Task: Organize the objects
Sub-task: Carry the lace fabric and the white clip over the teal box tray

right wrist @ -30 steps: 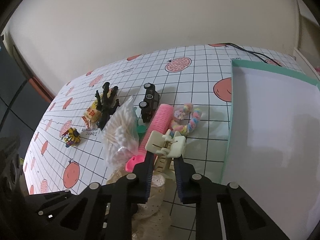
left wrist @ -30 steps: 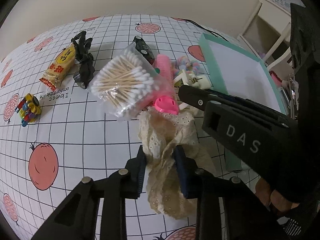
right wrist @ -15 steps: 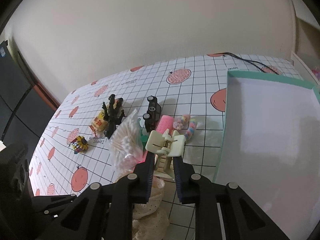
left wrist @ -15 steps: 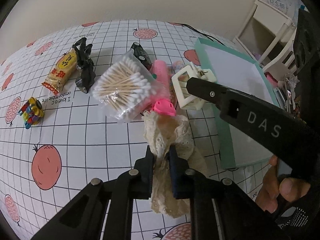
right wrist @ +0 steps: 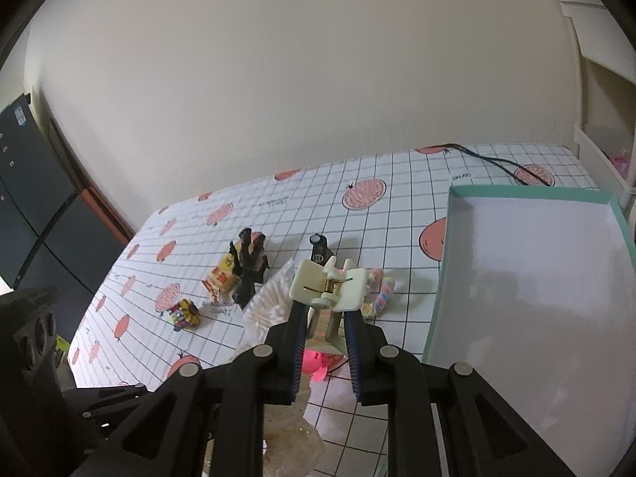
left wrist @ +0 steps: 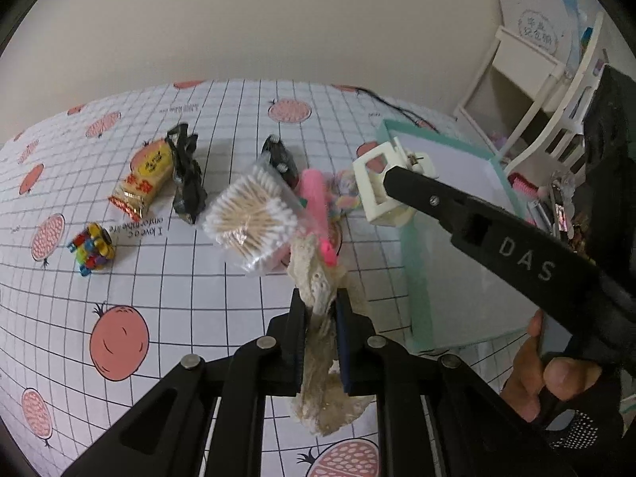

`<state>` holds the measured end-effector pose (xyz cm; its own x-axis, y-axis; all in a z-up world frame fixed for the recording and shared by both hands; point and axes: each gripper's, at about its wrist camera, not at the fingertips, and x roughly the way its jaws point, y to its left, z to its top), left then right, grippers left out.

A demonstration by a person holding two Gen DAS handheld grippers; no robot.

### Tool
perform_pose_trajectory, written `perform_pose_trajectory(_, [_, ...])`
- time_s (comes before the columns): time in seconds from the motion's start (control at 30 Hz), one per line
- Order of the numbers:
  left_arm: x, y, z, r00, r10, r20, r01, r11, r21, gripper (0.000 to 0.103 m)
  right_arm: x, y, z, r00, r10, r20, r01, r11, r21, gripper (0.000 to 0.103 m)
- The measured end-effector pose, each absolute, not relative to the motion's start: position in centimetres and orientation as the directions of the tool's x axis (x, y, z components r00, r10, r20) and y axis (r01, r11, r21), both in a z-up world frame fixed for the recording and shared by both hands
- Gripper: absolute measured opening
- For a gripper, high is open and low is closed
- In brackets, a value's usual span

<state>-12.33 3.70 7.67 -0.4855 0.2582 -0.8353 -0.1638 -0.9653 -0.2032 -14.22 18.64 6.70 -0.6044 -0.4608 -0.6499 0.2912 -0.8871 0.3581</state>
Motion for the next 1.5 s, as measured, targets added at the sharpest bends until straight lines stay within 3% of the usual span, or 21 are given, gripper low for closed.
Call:
perform_pose_trajectory(0.77, [-12.7,10.0,14.3,-0.735,0.255,-0.629,-0.272,-0.96,-0.073,0.014,-12.9,27.7,10.9,-0.764,-0.351,-0.542,0.146,-0.911,0.385,0.021])
perform_pose_trajectory(1.3, [-18.2,17.2,13.8,-0.73,0.359,-0.581,-0.346,-0.928,-0.139,0.014,-13.7,35.6,9.2,-0.798,-0.151,-0.583,-0.062,-0.942,0.33,0.02])
perform_pose_trajectory(1.5, [-20.7,18.6,11.4,-0.69,0.379,-0.617,-0.339,-0.922,-0.187,0.014,-15.1,36.4,7.9,-0.776,-0.105,-0.622,-0.098,-0.954,0.282,0.021])
